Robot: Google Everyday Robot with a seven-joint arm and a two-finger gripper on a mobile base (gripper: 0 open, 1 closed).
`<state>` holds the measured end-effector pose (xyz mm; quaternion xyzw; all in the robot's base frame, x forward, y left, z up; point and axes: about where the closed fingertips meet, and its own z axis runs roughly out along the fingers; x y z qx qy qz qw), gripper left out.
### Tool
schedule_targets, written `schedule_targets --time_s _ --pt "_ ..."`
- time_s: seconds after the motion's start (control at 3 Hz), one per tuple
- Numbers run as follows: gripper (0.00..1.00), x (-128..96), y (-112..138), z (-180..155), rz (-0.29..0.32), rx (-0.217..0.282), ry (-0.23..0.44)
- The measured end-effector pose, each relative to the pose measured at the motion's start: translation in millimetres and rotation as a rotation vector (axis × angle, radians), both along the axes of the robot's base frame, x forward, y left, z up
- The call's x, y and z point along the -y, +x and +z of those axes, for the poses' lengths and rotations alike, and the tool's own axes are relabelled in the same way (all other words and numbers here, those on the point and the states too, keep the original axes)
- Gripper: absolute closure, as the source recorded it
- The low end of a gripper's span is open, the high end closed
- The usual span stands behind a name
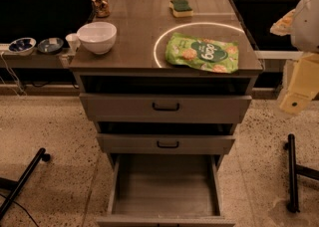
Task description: Place green rice chip bag into bottom drawer
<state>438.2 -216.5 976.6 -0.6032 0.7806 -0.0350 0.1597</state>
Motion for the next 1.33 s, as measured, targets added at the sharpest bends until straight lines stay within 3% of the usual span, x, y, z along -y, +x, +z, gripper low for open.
schedule_targets --time_s 0.33,0.67,1.0,1.33 --pt "0.00 0 0 0 0.000 0.000 0.000" --pt "0.00 -14 43 -2 0.024 0.056 0.013" --pt "0.00 -28 101 0 0.039 0.130 0.038" --pt "0.00 -50 165 -26 0.007 0.097 0.077"
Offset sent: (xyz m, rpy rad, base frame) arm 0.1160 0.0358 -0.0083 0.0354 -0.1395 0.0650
